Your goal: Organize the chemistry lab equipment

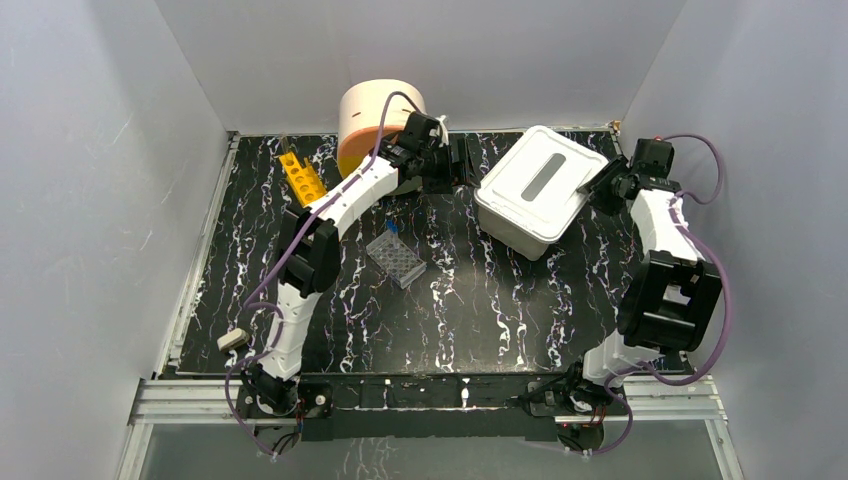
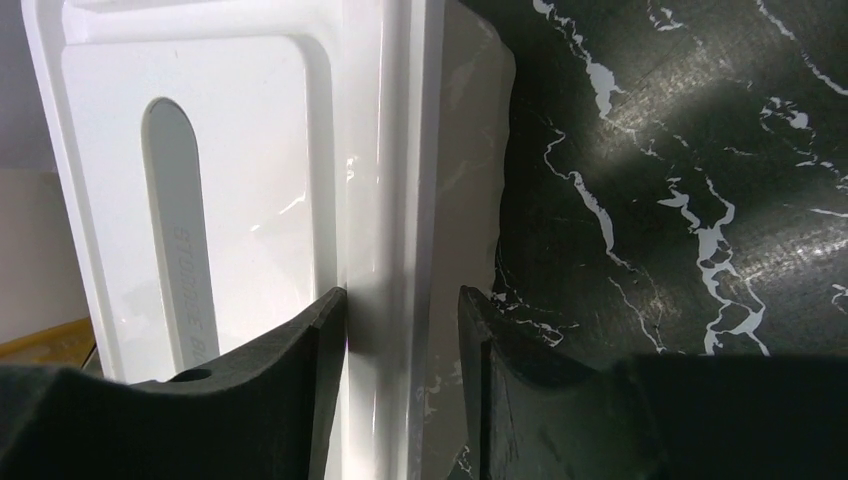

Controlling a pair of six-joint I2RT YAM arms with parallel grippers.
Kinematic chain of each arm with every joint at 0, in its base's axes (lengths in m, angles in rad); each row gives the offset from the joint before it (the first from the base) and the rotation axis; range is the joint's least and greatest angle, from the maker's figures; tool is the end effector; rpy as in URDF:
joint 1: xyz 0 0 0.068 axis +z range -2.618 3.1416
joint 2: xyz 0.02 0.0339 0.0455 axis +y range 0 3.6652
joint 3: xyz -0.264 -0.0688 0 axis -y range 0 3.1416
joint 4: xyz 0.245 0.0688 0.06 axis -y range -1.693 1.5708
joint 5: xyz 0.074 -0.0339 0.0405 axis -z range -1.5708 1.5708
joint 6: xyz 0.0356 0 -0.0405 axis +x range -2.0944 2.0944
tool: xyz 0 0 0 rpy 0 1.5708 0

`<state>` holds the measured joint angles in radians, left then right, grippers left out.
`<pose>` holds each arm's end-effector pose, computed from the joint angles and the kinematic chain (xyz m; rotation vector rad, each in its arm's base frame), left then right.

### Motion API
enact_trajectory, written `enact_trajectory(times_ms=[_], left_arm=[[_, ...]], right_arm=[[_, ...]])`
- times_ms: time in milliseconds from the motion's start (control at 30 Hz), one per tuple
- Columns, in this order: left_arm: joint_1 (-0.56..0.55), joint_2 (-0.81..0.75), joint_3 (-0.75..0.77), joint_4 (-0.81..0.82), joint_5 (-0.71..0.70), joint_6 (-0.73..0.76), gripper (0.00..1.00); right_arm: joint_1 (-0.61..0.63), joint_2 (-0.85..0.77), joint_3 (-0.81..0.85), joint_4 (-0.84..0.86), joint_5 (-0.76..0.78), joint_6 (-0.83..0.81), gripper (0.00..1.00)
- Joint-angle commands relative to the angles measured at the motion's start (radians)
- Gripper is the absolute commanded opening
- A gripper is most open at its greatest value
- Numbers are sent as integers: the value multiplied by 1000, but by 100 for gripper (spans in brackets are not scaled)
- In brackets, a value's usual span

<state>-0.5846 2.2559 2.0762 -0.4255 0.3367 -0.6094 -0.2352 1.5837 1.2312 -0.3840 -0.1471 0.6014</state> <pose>0.4333 -0.3008 0.2720 0.1782 2.3259 -1.0113 0.3464 -0.0776 0.2758 0.8742 2.1533 0.3557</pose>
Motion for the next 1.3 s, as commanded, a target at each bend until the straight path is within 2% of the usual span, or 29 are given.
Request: enact_trajectory(times_ms=[0,100,167,333,500,633,767,833,867,1100,1267], left_arm=[[-1,52,48,-127,-49,38,80],[-2,60,105,-186,-94,55,82],[-3,55,159,-227,-115,94,86],[-3,-20,196,-215,-85,142,98],[-3,-147,177,-210,-61,162,98],[-3,-314,12,-218,-125,187,98],[-3,-562,-231,-247,-309,142,98],[-3,-690,-357,-257,-395,116,98],[-3,-753,-412,-266,-431,102,98],[-2,-1104,-714,-393,-593,59,98],[1,-1261,-792,-463,-710,38,98]], right_arm=[[-5,51,61,-121,119,-42,53],[-4,21,97,-125,76,-60,58],[-3,-17,109,-120,44,-67,62],[-3,-103,122,-97,29,-69,68],[-1,-225,89,-55,-9,-61,70],[17,-309,60,-100,-11,-85,75],[74,-434,5,-162,6,-103,86],[101,-510,-36,-194,24,-115,97],[112,-543,-56,-210,35,-124,98],[132,-802,-184,-354,89,-174,99],[132,-889,-121,-512,195,-204,99]])
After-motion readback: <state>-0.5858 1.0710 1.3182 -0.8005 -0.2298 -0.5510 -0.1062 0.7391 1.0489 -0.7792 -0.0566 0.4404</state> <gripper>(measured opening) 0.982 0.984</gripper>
